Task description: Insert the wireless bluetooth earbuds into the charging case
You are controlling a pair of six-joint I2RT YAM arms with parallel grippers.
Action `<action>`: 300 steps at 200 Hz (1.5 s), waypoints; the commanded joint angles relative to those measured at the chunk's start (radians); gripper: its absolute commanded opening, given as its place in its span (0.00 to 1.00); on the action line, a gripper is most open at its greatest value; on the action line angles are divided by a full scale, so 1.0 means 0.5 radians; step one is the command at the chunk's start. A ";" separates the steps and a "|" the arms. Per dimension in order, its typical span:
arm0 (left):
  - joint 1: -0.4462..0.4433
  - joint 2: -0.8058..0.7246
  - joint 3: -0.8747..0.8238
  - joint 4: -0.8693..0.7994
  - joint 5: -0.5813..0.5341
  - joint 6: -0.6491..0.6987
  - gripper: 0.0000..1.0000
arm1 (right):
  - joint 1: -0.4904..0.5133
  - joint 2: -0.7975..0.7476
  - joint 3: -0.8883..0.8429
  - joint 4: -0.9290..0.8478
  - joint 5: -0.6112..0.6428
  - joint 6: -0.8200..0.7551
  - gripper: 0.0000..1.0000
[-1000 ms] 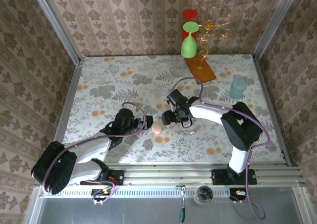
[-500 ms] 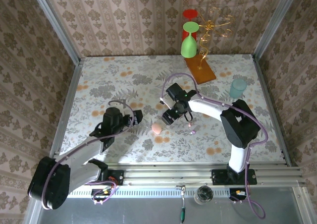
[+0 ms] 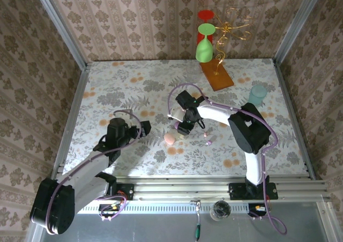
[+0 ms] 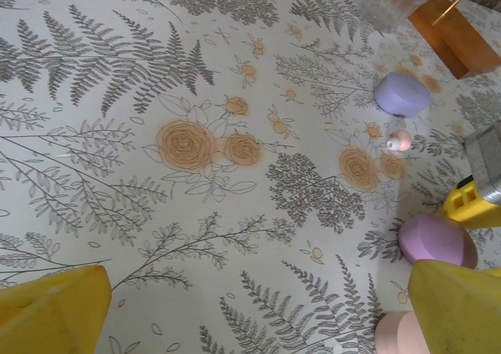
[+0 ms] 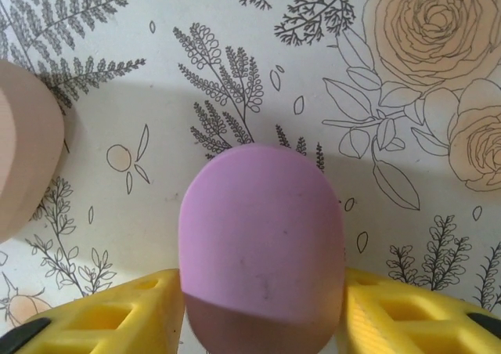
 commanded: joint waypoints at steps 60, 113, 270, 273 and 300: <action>0.026 -0.031 -0.066 0.301 0.231 0.465 1.00 | 0.007 -0.237 0.011 -0.135 -0.164 -0.132 0.38; 0.006 0.090 -0.091 0.779 0.891 1.090 1.00 | -0.005 -0.500 -0.015 -0.304 -0.354 -0.156 0.37; -0.360 0.706 0.125 1.342 1.792 0.985 0.77 | 0.020 -0.802 0.014 -0.652 -0.936 -0.391 0.36; -0.365 0.715 0.130 1.344 1.798 0.981 0.76 | 0.019 -0.803 0.013 -0.648 -0.938 -0.390 0.36; -0.384 0.759 0.158 1.360 1.823 0.944 0.72 | 0.019 -0.815 -0.001 -0.621 -0.956 -0.391 0.36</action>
